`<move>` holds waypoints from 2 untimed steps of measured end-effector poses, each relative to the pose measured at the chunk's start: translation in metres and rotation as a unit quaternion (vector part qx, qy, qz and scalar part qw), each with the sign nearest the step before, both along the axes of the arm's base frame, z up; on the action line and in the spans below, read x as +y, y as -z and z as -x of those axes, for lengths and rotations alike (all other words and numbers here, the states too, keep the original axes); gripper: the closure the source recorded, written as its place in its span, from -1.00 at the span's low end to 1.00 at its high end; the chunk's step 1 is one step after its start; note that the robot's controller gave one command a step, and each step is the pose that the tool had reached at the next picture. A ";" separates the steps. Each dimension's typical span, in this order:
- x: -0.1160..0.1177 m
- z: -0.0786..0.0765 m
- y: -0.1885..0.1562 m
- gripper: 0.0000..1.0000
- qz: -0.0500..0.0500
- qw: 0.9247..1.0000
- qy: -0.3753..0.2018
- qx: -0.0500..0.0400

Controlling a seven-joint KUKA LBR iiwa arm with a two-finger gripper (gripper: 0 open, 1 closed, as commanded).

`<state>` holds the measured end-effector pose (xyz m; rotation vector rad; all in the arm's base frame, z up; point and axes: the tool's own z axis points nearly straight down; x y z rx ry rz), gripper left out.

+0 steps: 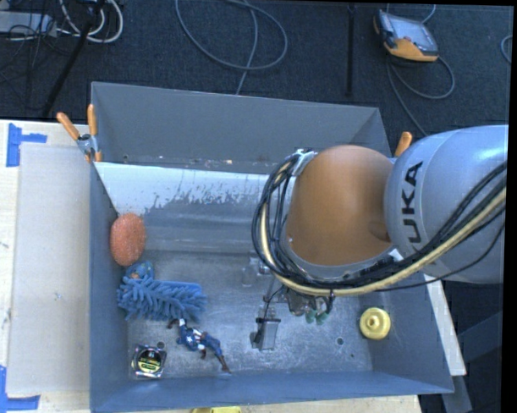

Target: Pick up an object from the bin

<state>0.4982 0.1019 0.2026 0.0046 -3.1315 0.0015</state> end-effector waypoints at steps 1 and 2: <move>-0.001 -0.002 -0.004 -1.00 -0.001 1.000 0.002 -0.004; 0.029 -0.011 0.025 -1.00 0.000 1.000 -0.027 -0.007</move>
Offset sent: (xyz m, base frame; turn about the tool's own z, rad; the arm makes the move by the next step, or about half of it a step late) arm 0.0167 0.0624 -0.0583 -0.1087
